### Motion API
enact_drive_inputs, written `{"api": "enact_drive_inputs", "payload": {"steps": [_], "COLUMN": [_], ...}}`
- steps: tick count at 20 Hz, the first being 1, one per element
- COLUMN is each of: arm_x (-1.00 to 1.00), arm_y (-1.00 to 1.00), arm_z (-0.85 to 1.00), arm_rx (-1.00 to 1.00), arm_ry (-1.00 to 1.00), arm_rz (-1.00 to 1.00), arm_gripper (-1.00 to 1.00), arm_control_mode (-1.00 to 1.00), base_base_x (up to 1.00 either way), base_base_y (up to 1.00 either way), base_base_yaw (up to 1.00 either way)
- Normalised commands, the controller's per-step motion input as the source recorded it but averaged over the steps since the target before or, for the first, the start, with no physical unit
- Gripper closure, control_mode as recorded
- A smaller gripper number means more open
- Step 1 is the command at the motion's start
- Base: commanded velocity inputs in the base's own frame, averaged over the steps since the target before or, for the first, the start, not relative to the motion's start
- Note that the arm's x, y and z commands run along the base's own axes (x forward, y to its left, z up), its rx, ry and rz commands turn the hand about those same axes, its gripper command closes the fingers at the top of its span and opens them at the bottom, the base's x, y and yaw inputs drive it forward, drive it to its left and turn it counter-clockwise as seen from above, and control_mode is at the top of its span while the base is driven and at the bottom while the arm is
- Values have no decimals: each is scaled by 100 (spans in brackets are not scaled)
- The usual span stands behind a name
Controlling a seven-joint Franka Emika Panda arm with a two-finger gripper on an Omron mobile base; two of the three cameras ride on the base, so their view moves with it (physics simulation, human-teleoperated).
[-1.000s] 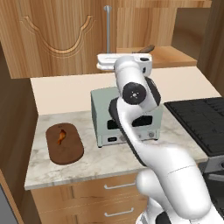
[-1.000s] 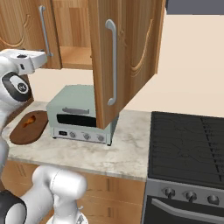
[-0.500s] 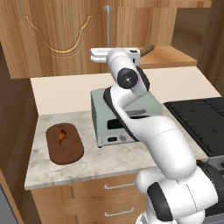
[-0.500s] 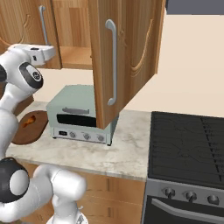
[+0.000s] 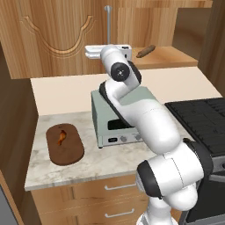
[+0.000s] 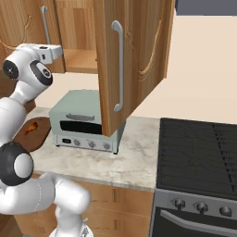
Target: Open the cabinet, retrieve the rolling pin, and place it next to the meat on the cutting board to prepare for tenderizing.
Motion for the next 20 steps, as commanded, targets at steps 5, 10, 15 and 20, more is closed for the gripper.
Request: {"api": "enact_drive_inputs", "payload": {"steps": [5,10,15,20], "arm_x": [56,57,58,29], "arm_y": [17,13,12,17], "arm_z": [-2,-2,-4,-5], "arm_rx": [0,0,0,0], "arm_ry": [0,0,0,9], "arm_rz": [0,0,0,4], "arm_gripper": [-100,-100,100,100], "arm_control_mode": [-100,-100,-100,-100], "base_base_x": [0,0,0,0], "base_base_y": [0,0,0,0], "base_base_yaw": [0,0,0,0]}}
